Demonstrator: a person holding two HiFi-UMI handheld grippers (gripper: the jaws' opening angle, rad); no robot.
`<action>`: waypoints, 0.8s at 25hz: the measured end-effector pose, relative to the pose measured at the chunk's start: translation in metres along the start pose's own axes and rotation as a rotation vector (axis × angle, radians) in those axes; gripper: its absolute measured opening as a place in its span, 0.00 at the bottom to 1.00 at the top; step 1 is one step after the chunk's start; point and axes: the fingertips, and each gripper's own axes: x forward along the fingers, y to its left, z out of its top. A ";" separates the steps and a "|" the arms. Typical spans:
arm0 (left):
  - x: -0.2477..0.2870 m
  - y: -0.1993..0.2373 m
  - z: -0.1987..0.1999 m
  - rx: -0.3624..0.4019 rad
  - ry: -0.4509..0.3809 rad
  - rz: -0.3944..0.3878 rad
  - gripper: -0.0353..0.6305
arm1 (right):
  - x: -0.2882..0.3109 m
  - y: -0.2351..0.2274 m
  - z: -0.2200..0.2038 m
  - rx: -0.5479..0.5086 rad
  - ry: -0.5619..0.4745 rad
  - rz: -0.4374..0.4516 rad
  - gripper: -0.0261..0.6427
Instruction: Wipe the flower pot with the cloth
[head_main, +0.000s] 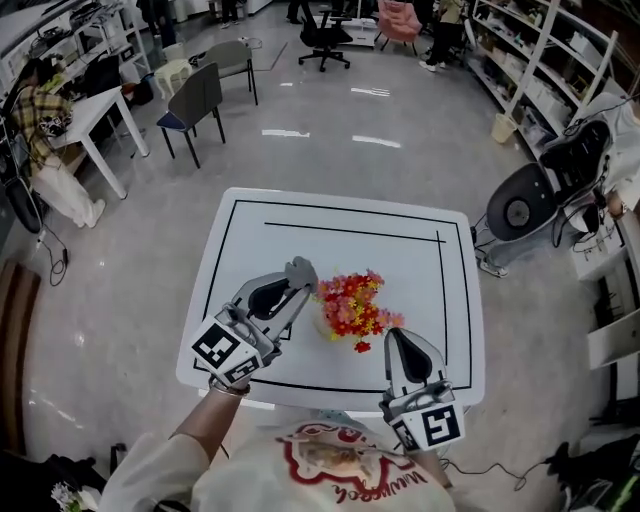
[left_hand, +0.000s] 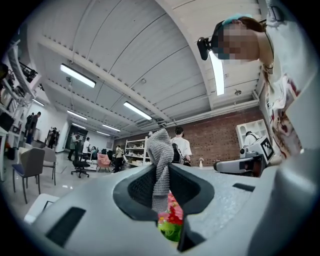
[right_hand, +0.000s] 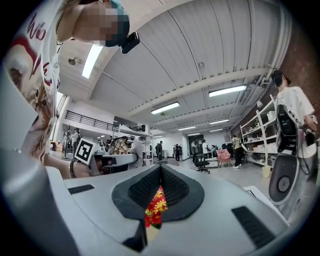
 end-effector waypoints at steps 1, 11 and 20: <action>0.005 0.010 0.000 0.003 0.006 0.005 0.15 | 0.004 -0.005 -0.001 0.002 0.005 -0.001 0.04; 0.057 0.076 -0.035 -0.007 0.054 -0.045 0.15 | 0.022 -0.043 -0.017 0.025 0.045 -0.017 0.04; 0.087 0.082 -0.091 0.039 0.164 -0.164 0.15 | 0.026 -0.092 -0.018 0.046 0.051 -0.090 0.04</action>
